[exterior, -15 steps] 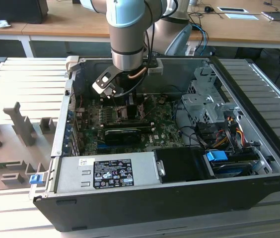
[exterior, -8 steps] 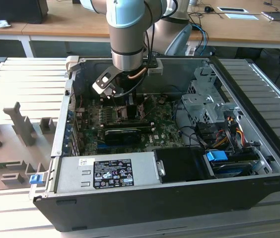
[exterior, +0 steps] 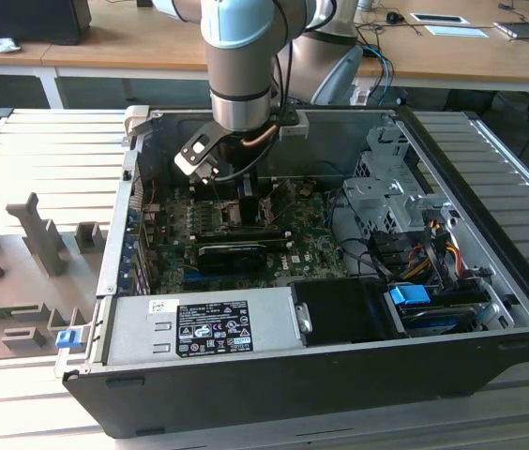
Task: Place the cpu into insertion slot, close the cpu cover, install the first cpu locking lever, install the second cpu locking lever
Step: 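Place the cpu into insertion slot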
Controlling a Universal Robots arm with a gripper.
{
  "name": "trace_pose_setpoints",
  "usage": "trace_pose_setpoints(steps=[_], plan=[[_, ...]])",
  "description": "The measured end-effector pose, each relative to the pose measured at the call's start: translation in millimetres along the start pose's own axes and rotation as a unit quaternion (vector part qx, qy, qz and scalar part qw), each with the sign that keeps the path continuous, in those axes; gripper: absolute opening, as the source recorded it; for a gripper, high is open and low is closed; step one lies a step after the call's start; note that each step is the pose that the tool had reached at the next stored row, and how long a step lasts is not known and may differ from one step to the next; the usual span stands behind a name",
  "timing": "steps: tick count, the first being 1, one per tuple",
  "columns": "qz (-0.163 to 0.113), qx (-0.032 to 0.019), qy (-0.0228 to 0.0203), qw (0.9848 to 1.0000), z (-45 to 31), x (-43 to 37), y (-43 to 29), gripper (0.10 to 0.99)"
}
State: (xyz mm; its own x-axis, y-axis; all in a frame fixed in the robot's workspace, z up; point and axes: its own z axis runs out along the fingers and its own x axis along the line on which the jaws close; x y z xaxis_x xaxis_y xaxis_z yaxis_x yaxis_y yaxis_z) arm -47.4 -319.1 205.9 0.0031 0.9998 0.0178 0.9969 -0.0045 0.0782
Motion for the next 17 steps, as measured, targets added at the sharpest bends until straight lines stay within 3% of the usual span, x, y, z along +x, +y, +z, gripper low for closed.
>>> trace_pose_setpoints(steps=[3, 4, 5, 6, 11, 17], plan=[[0.000, -0.0001, -0.0011, 1.0000, -3.1, 0.1, 0.4, 0.596], [0.000, -0.0001, -0.0017, 1.0000, -3.5, 0.1, 0.4, 0.529], [0.000, 0.0000, -0.0029, 1.0000, -4.3, 0.0, 0.4, 0.404], [0.000, 0.0000, -0.0035, 1.0000, -4.7, -0.1, 0.4, 0.404], [0.000, 0.0001, -0.0052, 1.0000, -7.1, -0.2, 0.5, 0.106], [0.000, 0.0000, -0.0051, 1.0000, -15.1, 0.0, 1.2, 0.106]])
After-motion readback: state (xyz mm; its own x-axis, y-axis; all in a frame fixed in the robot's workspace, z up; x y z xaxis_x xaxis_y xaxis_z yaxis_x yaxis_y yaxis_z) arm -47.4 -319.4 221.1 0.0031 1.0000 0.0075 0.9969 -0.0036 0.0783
